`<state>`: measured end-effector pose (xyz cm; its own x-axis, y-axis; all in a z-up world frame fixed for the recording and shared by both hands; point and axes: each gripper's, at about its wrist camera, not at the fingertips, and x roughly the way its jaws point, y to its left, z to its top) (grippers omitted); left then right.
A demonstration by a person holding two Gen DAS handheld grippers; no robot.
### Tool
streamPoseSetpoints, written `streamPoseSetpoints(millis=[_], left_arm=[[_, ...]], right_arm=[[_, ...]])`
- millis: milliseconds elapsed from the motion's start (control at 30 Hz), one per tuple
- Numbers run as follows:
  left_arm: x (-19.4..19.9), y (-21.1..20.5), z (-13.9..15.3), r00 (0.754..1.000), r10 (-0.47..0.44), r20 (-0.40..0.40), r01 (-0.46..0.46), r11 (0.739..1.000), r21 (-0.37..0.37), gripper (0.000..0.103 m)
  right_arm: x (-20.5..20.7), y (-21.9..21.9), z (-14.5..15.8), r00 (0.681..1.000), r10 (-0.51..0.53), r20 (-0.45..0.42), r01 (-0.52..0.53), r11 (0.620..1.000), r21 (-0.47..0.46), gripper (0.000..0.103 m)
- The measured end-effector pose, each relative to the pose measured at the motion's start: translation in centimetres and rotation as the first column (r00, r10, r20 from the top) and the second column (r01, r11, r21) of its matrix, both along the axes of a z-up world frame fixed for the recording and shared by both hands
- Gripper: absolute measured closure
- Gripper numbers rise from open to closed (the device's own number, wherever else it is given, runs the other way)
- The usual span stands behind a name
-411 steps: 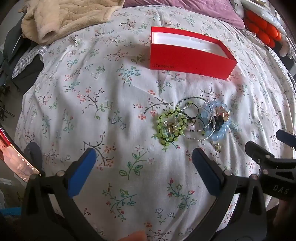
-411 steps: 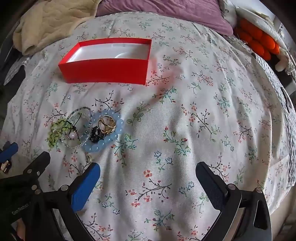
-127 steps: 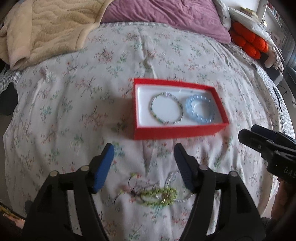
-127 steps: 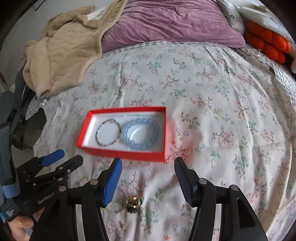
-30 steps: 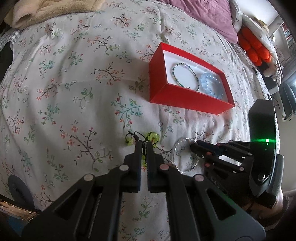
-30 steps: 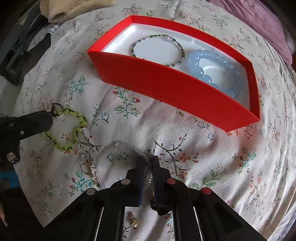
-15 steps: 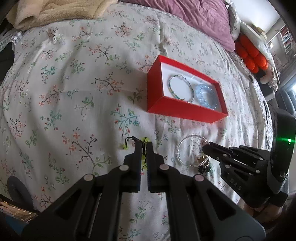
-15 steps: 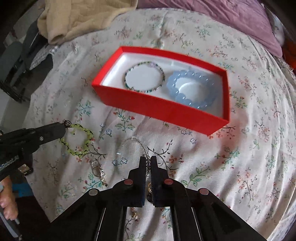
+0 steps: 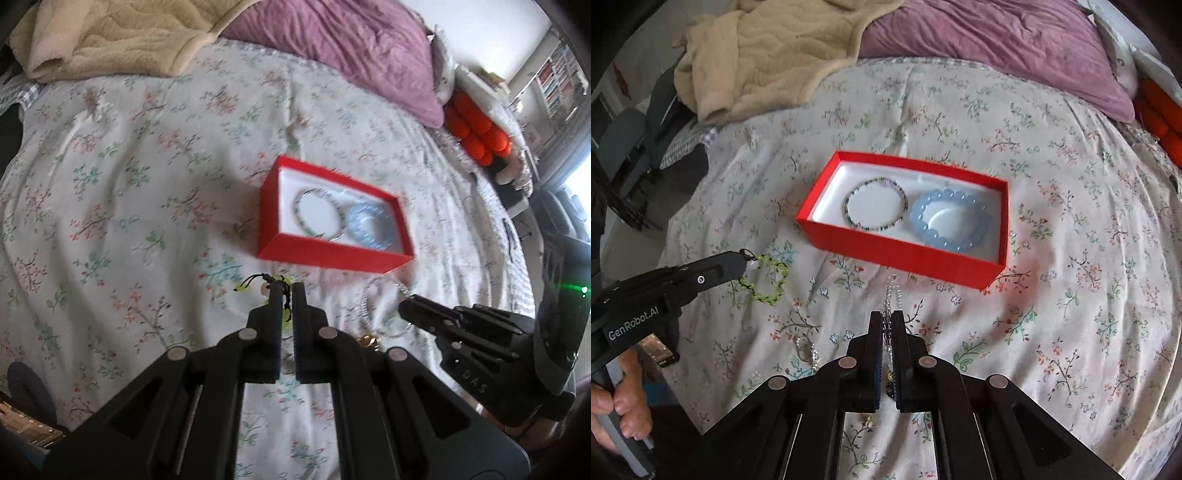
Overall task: Organize jewelry
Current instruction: 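Carry both bracelets into the red box and open both tools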
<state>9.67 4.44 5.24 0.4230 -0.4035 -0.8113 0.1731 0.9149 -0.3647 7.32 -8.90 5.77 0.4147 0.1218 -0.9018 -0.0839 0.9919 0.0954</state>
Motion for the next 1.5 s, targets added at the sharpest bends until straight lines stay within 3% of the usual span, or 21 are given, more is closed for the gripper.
streamPoseSetpoints(millis=[400, 567, 733, 867, 1000, 1233, 1500], left_arm=[[1.7, -1.8, 1.9, 0.998, -0.010, 0.064, 0.018, 0.991, -0.134, 0.097], [3.8, -3.1, 1.8, 0.998, -0.008, 0.061, 0.024, 0.966, -0.257, 0.097], [5.9, -4.7, 0.7, 0.998, 0.002, 0.063, 0.017, 0.954, -0.299, 0.097], [7.1, -5.8, -1.1, 0.999, -0.001, 0.043, 0.012, 0.969, -0.248, 0.097], [7.7, -6.1, -3.2, 1.000, 0.019, -0.009, -0.020, 0.990, -0.143, 0.097], [7.6, -5.3, -3.3, 0.998, 0.064, 0.014, -0.064, 0.998, -0.006, 0.097], [7.0, -4.3, -2.5, 0.996, 0.087, 0.033, -0.087, 0.996, 0.017, 0.088]], right_arm=[[1.0, -1.9, 2.6, 0.997, -0.053, 0.060, 0.047, 0.995, 0.094, 0.099], [1.9, -3.2, 3.5, 0.992, -0.091, 0.085, 0.078, 0.987, 0.144, 0.099], [2.9, -4.7, 3.6, 0.986, -0.136, 0.101, 0.116, 0.976, 0.183, 0.099], [3.7, -5.7, 3.3, 0.982, -0.164, 0.100, 0.141, 0.970, 0.200, 0.099], [4.5, -6.3, 2.9, 0.979, -0.179, 0.098, 0.157, 0.966, 0.204, 0.099], [5.5, -5.3, 2.5, 0.982, -0.154, 0.112, 0.129, 0.969, 0.210, 0.099], [6.4, -3.6, 2.1, 0.987, -0.110, 0.121, 0.076, 0.963, 0.258, 0.099]])
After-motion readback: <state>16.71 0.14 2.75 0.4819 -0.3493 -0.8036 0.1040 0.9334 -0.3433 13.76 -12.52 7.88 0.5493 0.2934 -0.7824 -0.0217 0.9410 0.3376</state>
